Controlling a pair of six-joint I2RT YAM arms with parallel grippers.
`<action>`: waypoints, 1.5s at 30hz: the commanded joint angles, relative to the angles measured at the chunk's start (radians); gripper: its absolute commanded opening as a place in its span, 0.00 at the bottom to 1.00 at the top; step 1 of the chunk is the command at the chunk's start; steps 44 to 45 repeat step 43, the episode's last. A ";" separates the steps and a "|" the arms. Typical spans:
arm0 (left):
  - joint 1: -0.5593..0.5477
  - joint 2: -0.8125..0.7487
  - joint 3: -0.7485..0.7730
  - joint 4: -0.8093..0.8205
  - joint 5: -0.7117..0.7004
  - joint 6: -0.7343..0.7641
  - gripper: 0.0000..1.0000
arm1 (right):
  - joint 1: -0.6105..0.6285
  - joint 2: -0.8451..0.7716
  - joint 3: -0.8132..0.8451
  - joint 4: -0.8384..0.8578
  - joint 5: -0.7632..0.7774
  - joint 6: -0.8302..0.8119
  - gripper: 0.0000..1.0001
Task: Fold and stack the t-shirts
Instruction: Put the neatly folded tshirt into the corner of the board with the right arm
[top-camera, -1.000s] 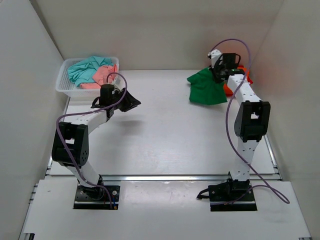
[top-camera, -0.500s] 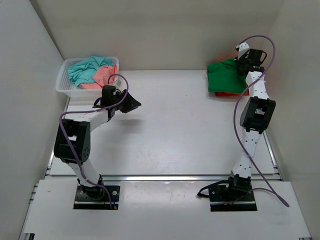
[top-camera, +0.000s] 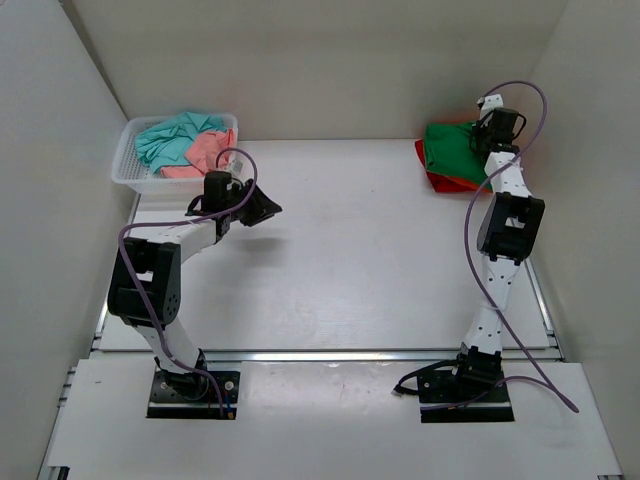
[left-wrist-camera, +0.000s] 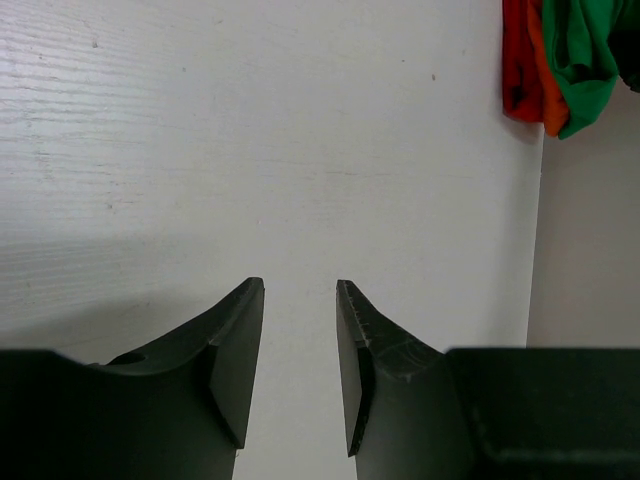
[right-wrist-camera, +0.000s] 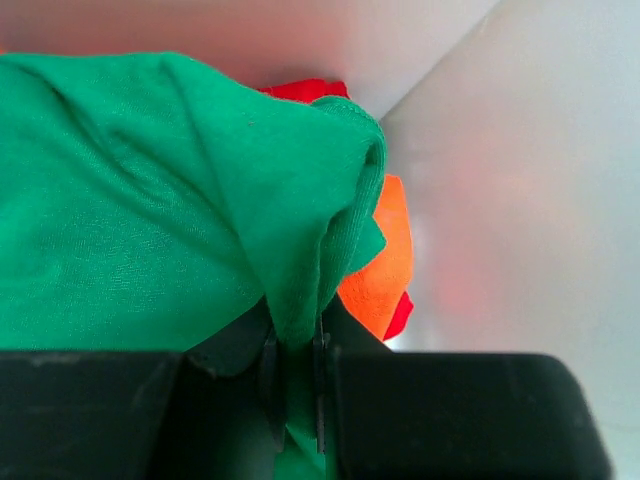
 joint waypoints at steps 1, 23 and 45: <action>-0.004 -0.014 -0.014 0.008 -0.012 0.022 0.46 | -0.016 -0.072 -0.014 0.153 0.079 0.007 0.00; -0.008 -0.043 -0.007 -0.081 0.008 0.065 0.45 | 0.010 -0.303 -0.138 0.226 0.317 0.062 0.90; -0.146 -0.356 0.000 -0.609 -0.040 0.311 0.99 | 0.633 -1.410 -1.323 -0.275 0.170 0.619 0.99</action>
